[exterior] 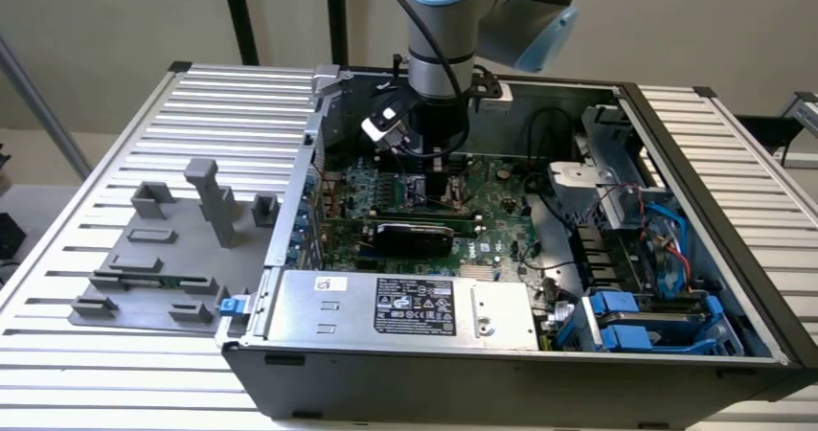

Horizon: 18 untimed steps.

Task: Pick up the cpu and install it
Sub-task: 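Place the cpu into insertion slot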

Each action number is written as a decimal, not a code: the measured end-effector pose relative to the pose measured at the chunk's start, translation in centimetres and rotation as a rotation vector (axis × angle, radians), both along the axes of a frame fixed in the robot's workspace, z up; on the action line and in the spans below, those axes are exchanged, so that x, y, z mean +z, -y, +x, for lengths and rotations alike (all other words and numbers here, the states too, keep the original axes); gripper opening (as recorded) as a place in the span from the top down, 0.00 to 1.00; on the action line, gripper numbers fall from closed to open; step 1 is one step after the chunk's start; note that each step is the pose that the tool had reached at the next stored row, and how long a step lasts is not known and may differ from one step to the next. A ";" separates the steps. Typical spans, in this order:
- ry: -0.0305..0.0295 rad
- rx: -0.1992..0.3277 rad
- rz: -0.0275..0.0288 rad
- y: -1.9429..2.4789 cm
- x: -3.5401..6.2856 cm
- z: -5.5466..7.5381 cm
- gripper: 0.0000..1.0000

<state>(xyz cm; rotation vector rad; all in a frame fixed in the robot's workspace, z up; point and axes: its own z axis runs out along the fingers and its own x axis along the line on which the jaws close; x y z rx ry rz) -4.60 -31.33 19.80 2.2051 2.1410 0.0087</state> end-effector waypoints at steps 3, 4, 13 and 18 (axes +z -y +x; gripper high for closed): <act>-0.0016 0.000 0.0000 0.00 -0.07 0.0 0.45; -0.0019 0.000 0.0000 0.00 -0.07 0.0 0.45; -0.0054 0.000 0.0000 0.00 -0.10 0.0 0.38; -0.0090 0.000 0.0000 0.00 -0.10 0.0 0.38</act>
